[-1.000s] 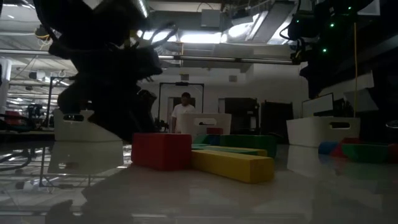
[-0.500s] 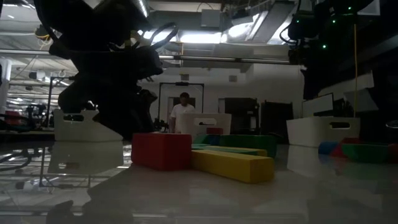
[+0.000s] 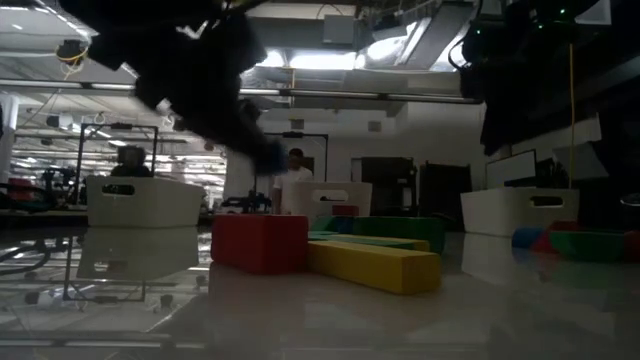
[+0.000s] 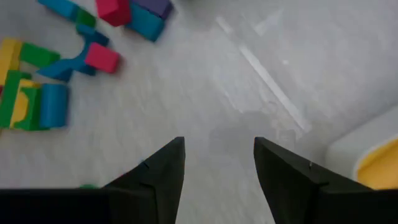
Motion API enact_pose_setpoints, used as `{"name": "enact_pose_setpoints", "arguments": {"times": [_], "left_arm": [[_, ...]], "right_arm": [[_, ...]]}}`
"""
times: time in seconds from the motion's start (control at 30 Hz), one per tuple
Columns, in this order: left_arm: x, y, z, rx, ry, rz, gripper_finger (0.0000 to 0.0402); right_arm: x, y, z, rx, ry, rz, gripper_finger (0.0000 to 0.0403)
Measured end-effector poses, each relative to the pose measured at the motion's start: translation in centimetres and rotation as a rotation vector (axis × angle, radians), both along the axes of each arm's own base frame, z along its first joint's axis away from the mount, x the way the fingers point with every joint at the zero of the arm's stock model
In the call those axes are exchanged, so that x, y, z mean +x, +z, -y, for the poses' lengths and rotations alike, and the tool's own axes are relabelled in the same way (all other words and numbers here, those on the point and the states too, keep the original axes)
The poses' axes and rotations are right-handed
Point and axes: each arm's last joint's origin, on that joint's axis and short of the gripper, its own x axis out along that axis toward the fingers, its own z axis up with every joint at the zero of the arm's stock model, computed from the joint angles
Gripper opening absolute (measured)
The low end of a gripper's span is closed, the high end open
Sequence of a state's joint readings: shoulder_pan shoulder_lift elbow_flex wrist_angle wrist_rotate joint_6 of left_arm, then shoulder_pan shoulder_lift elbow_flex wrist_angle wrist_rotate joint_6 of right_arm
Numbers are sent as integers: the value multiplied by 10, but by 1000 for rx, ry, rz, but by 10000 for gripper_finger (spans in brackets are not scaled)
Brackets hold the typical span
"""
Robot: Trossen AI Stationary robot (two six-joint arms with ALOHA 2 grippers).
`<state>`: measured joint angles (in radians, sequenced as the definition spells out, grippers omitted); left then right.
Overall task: Sort blocks
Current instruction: Put the blue block into the top center white bin
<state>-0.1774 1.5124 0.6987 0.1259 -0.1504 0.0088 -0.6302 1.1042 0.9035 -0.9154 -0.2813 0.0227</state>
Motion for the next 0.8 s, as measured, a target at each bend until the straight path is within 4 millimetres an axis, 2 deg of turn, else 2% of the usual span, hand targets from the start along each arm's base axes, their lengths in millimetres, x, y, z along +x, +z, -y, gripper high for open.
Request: {"name": "enact_pose_setpoints", "arguments": {"times": [0.17,0.37,0.6,0.8], "left_arm": [[10,18,-23,0,71,172,118],[17,31,-71,14,244,328,118],[10,42,-128,35,422,453,119],[2,45,-155,52,497,482,120]], "right_arm": [[11,0,-18,-2,111,3,193],[26,1,-48,-38,271,14,193],[36,-1,-83,-100,352,-31,193],[47,-13,-104,-175,378,-120,193]]}}
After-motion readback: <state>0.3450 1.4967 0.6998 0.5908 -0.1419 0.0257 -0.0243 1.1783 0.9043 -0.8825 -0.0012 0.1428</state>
